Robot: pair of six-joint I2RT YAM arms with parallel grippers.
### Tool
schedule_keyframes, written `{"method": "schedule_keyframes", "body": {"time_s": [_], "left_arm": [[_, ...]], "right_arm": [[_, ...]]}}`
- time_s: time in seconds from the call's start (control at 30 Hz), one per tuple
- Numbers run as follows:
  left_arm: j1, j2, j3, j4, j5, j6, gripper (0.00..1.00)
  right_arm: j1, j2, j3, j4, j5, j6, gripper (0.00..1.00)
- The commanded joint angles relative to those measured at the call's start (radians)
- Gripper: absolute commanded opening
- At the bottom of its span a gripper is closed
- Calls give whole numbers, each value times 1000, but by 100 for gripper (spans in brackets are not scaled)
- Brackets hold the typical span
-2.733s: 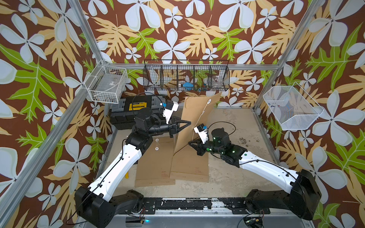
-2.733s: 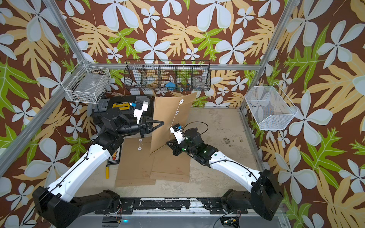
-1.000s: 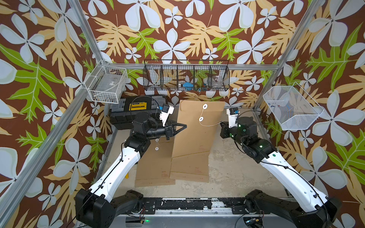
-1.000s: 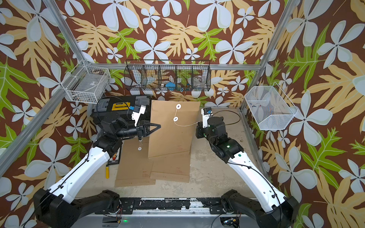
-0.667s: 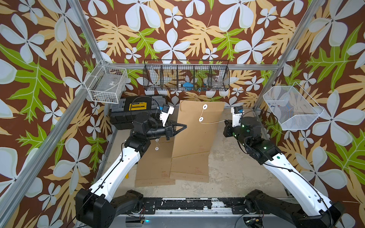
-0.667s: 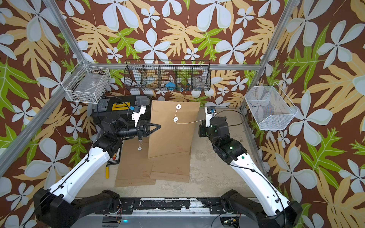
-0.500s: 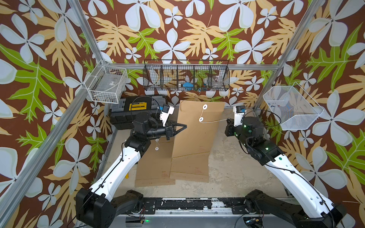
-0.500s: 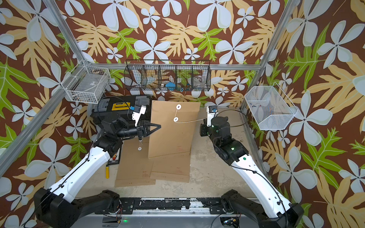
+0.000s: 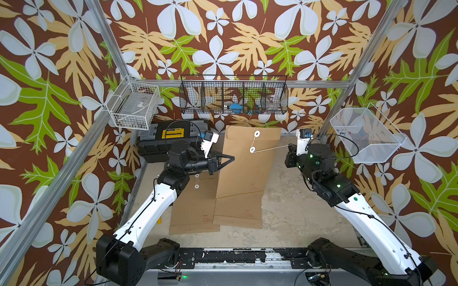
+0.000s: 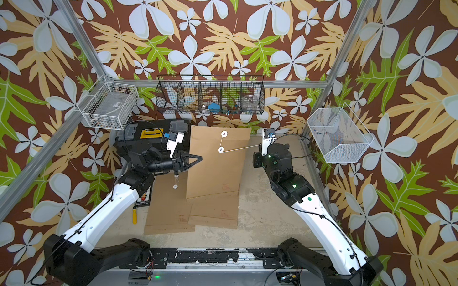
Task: Close the mouth of the file bag
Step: Close the file bag.
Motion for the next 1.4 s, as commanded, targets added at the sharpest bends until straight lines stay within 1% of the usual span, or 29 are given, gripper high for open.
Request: {"method": "schedule_keyframes", "body": {"time_s": [0.0,0.13,0.27,0.33,0.47,0.63,0.77,0.83,0.9,1.07,1.17,1.23,1.37], "left_arm": [[2,-5,-3,41,19,-13,0],[3,-8,-3,56,3,-25,0],[3,-11,-3,124,-18,-91,0],[3,-11,-10,177,-15,-140,0],[0,-16,-28,265,15,-224,0],[0,-30,-39,310,57,-275,0],[1,-38,-58,310,76,-281,0],[1,-40,-68,317,78,-287,0],[1,-40,-76,308,69,-279,0],[1,-22,-37,132,-1,-145,0],[1,-7,-27,91,-34,-118,0],[1,0,-28,83,-36,-109,0],[1,6,-37,71,-46,-97,0]], "right_arm": [[7,5,22,5,35,-19,0],[22,13,24,4,29,-19,0],[73,15,-1,2,37,8,0],[77,17,-26,5,25,31,0],[70,31,-65,16,59,45,0],[18,66,-45,27,103,49,0],[17,96,-9,39,151,25,0],[18,97,-1,51,151,24,0],[18,87,9,62,126,24,0],[40,54,31,25,91,28,0],[73,22,20,-3,100,27,0],[90,3,16,-20,120,22,0],[94,-16,30,-31,149,1,0]]}}
